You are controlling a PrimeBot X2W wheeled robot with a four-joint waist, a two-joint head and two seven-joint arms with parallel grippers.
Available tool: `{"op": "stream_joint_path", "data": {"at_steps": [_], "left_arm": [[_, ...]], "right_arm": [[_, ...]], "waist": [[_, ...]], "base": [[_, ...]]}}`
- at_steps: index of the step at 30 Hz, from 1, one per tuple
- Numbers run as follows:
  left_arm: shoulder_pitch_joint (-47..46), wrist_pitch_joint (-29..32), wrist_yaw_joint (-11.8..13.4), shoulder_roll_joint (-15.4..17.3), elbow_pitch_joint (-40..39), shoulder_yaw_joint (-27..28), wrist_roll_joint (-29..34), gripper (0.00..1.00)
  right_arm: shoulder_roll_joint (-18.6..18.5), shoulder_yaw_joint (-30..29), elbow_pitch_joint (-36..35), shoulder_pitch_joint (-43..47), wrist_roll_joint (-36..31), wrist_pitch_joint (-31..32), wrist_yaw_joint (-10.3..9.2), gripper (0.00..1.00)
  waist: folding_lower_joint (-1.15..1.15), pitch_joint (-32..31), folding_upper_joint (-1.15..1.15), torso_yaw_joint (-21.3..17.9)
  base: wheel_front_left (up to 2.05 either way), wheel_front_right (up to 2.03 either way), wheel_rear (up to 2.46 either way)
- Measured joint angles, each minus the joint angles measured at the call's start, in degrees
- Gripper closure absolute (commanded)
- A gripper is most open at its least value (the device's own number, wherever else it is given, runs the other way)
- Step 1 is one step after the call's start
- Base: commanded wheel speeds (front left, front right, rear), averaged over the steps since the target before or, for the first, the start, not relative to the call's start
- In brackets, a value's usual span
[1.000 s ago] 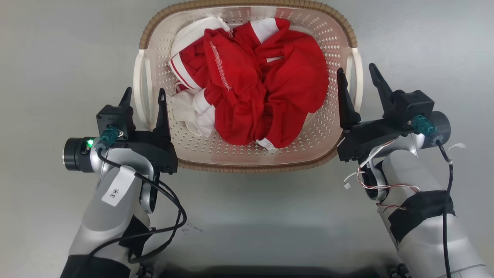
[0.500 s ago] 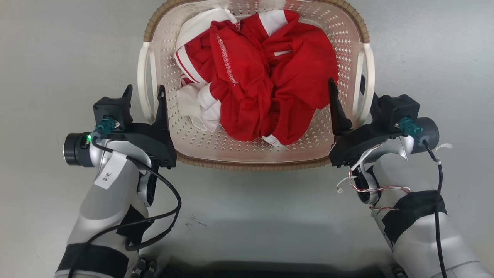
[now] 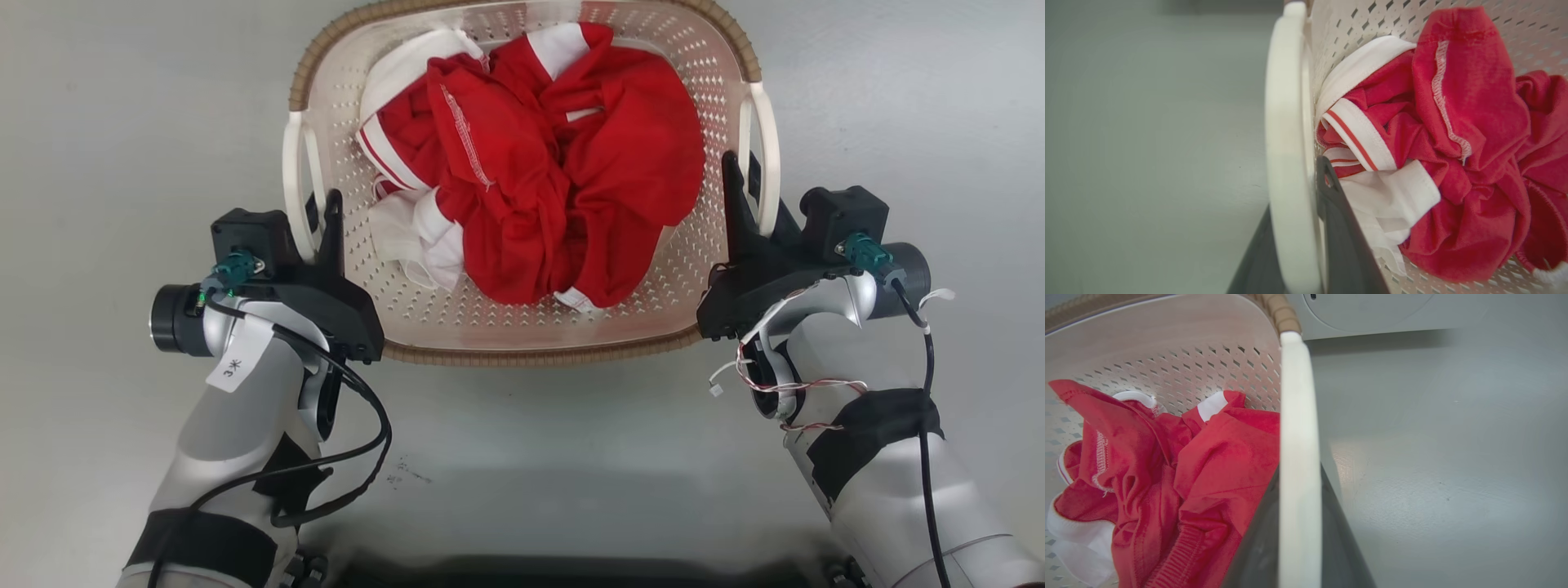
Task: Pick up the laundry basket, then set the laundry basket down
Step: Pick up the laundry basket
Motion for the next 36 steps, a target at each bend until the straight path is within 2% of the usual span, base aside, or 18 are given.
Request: {"op": "stream_joint_path", "data": {"at_steps": [14,25,36], "left_arm": [[0.42,0.02,0.01,-0.32,3.26,-4.31,-1.79,1.0],[3.41,0.02,0.01,-0.27,5.86,-8.23,-4.28,1.0],[7.95,0.93,0.07,-0.04,8.22,-11.94,-7.14,1.0]], "right_arm": [[-0.05,1.81,4.91,1.53,4.65,0.03,-0.7,1.0],[0.0,5.65,8.01,4.18,10.21,0.04,-0.94,1.0],[0.02,12.18,10.44,7.33,16.35,1.07,-1.43,1.0]], "waist": [[0.0,-5.28,0.0,-0.71],[0.0,-13.88,0.0,-1.09],[0.0,-23.05,0.0,-1.23]], "base": [[0.0,0.0,0.0],[0.0,0.0,0.0],[0.0,0.0,0.0]]}}
